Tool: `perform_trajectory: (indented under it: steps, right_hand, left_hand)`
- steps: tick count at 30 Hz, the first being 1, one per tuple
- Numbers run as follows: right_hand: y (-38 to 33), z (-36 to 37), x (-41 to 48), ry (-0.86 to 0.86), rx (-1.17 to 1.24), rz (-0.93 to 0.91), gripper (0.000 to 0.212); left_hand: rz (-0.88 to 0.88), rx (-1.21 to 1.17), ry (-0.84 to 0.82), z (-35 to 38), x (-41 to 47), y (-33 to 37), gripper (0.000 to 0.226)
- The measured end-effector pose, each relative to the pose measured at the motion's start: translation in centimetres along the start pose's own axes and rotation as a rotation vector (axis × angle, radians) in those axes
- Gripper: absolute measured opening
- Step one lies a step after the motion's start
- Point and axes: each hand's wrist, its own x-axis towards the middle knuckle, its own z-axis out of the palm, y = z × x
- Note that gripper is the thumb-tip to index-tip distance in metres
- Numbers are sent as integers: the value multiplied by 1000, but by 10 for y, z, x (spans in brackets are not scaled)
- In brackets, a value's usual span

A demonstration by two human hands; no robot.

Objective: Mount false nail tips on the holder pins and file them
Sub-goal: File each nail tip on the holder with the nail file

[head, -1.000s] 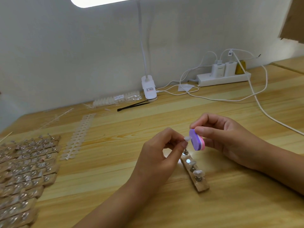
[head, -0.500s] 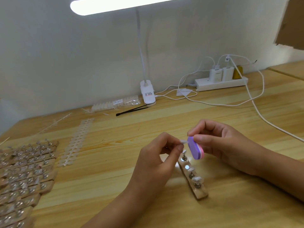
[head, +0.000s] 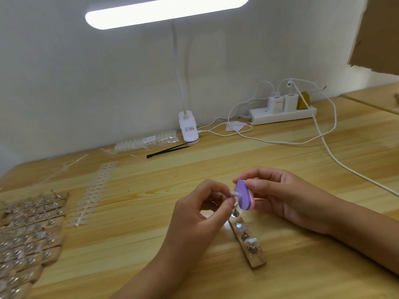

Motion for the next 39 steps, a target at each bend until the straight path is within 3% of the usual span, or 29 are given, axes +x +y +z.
perform_trajectory:
  steps: [5, 9, 13, 16, 21, 25, 28, 32, 35, 39]
  right_hand:
    - [2, -1, 0, -11, -47, -41, 23]
    - [3, -4, 2, 111, -83, -146, 24]
    - [2, -4, 0, 12, -142, -124, 23]
    - [3, -6, 1, 89, -129, -177, 21]
    - [0, -5, -2, -36, -154, -111, 25]
    - [1, -7, -1, 31, -147, -159, 18]
    - [1, -6, -2, -54, -170, -116, 17]
    - [2, -8, -1, 28, -155, -158, 13]
    - [2, -6, -2, -54, -142, -113, 13]
    - [2, -6, -2, 7, -114, -134, 13]
  left_hand:
    - [12, 21, 2, 1, 1, -1, 8]
    - [52, 79, -12, 2, 0, -4, 6]
    - [83, 113, -21, 1, -1, -5, 6]
    - [99, 123, -9, 2, -1, -4, 6]
    - [122, 132, -9, 2, -1, -3, 9]
    - [104, 125, -7, 3, -1, -4, 8]
    - [100, 126, -8, 3, -1, -4, 7]
    - [83, 123, 3, 2, -1, -6, 8]
    - [96, 135, -2, 2, -1, -5, 7]
    - [111, 141, 12, 2, -1, -5, 10]
